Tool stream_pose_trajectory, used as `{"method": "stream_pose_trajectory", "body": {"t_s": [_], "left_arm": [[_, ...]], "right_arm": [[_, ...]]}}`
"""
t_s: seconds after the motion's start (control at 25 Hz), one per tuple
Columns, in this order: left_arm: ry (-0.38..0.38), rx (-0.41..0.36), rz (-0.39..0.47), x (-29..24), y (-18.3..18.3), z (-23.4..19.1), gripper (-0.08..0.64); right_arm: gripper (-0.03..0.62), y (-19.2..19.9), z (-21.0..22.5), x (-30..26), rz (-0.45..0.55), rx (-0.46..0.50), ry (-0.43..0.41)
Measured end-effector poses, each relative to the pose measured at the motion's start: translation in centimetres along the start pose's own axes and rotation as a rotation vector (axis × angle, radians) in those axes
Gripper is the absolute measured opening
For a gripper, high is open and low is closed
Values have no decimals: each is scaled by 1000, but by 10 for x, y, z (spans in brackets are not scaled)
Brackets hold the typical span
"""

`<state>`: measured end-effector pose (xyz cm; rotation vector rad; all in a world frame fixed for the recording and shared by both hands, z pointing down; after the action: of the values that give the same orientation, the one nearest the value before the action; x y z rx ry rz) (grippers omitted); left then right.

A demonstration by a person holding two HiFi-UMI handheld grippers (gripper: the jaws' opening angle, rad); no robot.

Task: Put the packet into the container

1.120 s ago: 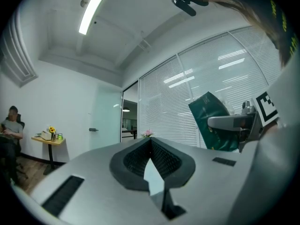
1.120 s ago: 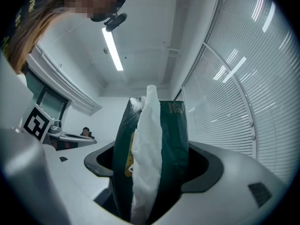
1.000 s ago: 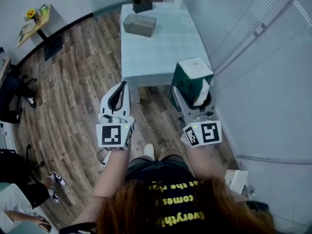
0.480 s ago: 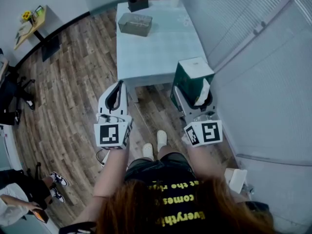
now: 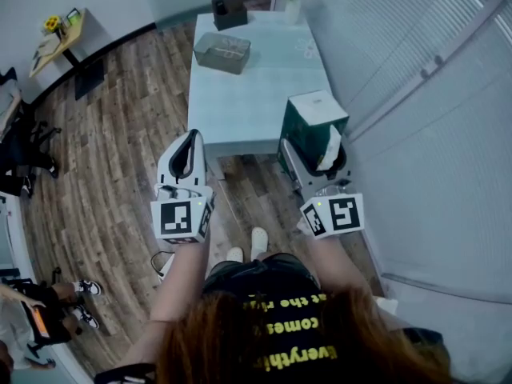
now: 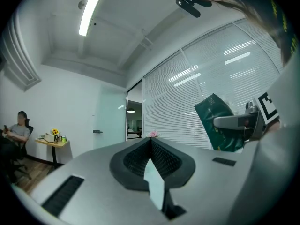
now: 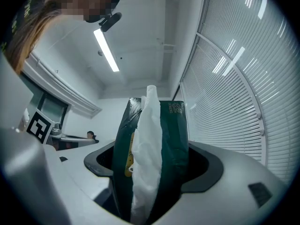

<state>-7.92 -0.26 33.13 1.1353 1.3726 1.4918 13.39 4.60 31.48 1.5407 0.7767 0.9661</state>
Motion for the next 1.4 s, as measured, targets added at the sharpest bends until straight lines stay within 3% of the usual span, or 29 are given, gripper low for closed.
{"method": "stream_pose_trajectory", "body": {"t_s": [0.68, 1.4], "left_arm": [[-75, -1, -3, -38, 1, 30, 2], [-81, -9, -24, -55, 13, 27, 2]], "right_arm": [[393, 10, 54, -17, 6, -37, -87], [393, 23, 61, -33, 0, -57, -94]]}}
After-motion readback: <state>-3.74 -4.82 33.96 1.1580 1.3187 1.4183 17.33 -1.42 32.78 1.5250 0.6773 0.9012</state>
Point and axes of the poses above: the fingertips, and each gripper's own axes: x backward along the fingers, z to its right, y out of its underside, the point moved 2 cm from there along x, backward along the fingers, and after that the axes turned 14 degrees about -y, right-handed, at the moved point
